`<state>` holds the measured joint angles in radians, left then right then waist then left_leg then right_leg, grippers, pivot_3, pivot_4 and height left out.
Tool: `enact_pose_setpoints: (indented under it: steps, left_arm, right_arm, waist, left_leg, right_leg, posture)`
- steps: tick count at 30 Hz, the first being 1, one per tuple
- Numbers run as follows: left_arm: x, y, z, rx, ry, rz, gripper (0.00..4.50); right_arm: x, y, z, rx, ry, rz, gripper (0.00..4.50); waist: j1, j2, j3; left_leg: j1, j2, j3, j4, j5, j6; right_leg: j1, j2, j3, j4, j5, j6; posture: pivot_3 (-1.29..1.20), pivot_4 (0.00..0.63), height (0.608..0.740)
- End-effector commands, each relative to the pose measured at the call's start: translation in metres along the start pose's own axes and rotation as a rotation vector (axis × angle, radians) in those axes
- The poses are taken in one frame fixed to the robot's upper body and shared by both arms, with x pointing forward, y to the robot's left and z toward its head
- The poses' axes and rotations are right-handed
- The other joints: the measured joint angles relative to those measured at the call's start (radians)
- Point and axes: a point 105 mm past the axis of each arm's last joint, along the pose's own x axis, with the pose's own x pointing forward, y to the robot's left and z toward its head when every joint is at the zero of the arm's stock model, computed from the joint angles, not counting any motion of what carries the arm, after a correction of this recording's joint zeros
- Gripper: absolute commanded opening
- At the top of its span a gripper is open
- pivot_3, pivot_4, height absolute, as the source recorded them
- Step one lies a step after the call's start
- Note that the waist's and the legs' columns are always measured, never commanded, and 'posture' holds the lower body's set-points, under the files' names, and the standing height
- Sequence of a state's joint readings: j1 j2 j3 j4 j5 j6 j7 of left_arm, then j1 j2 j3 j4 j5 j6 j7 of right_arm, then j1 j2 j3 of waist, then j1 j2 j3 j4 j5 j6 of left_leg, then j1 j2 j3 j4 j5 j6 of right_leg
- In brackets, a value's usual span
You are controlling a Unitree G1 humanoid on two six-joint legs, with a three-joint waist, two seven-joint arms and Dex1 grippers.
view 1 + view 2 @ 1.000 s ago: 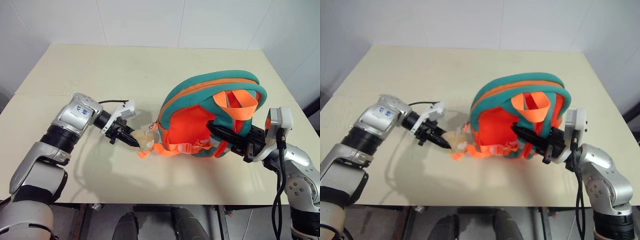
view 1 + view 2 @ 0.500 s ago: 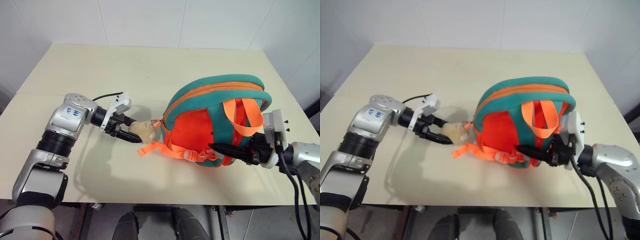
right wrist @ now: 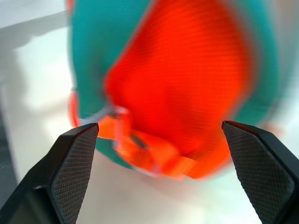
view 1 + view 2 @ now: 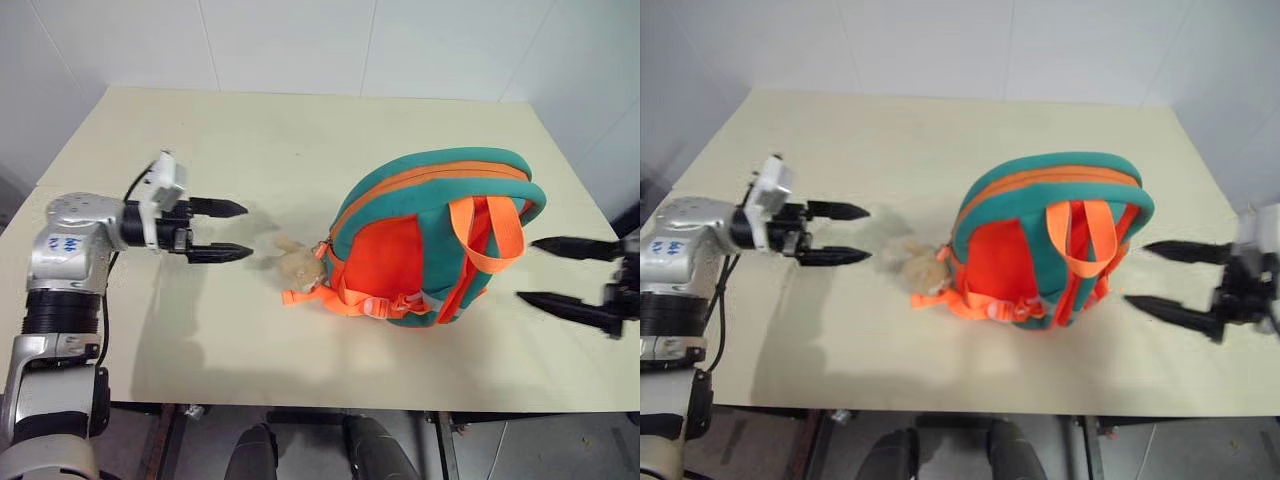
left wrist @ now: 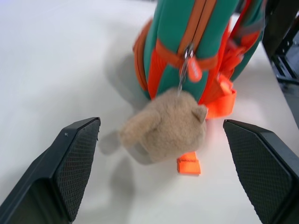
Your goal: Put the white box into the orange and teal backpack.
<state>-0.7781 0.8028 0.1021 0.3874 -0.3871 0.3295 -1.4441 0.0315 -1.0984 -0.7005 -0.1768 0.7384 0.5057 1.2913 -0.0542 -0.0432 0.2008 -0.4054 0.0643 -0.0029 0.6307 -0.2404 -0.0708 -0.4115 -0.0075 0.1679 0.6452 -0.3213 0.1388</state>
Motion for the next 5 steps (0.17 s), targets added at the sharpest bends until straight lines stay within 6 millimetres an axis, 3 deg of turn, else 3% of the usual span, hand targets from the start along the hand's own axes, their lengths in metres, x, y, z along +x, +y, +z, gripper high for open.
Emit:
enact_pose_setpoints:
  steps: [1, 5]
  left_arm:
    - [-0.024, 0.006, 0.0, 0.057, 0.022, 0.067, 4.5]
    - [-0.038, 0.008, 0.006, 0.098, 0.006, 0.113, 4.5]
  right_arm:
    - [-0.025, -0.007, 0.005, -0.034, -0.009, -0.072, 4.48]
    - [-0.032, -0.011, 0.003, -0.024, -0.018, -0.119, 4.48]
  waist:
    - [-0.001, 0.0, 0.0]
    - [-0.004, 0.0, 0.0]
  left_leg:
    - [0.001, 0.0, 0.0, 0.0, 0.0, 0.0]
    - [0.001, 0.0, 0.001, 0.0, 0.0, 0.0]
  right_leg:
    - [0.001, 0.0, 0.0, 0.0, 0.0, 0.0]
    - [0.001, 0.0, 0.0, -0.001, 0.0, 0.0]
  posture:
    - [0.0, 0.15, 0.74]
    - [0.0, 0.15, 0.74]
